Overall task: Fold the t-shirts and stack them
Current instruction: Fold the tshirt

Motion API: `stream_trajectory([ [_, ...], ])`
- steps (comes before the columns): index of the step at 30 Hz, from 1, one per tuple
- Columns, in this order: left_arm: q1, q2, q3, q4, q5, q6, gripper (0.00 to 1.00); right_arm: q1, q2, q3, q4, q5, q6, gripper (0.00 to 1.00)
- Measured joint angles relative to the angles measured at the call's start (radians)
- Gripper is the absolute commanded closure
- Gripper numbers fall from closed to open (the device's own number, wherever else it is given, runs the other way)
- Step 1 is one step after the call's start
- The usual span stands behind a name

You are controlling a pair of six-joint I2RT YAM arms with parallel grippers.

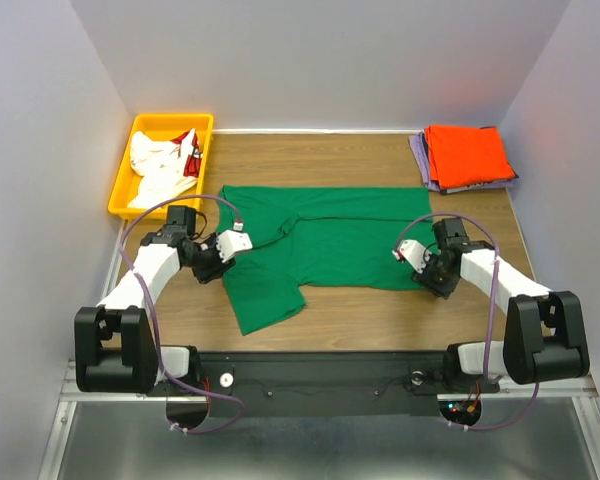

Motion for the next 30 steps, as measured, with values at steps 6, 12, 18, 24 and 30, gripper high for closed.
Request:
stream_trajectory([
  [6, -0.078, 0.014, -0.023, 0.064, -0.006, -0.002, 0.53, 0.000, -0.003, -0.008, 0.005, 0.011, -0.011, 0.94],
  [12, -0.144, 0.044, -0.054, 0.117, -0.034, 0.001, 0.52, 0.002, 0.016, 0.003, 0.013, 0.017, -0.004, 1.00],
  [18, -0.161, 0.107, -0.089, 0.161, -0.090, 0.031, 0.51, 0.005, 0.030, 0.013, 0.010, 0.027, -0.001, 0.99],
  [24, -0.163, 0.087, -0.113, 0.189, -0.109, 0.068, 0.63, 0.006, 0.034, 0.016, 0.010, 0.031, 0.000, 0.99],
  [30, -0.167, 0.066, -0.124, 0.151, -0.117, 0.111, 0.99, 0.006, 0.033, 0.018, 0.006, 0.032, 0.000, 0.99],
])
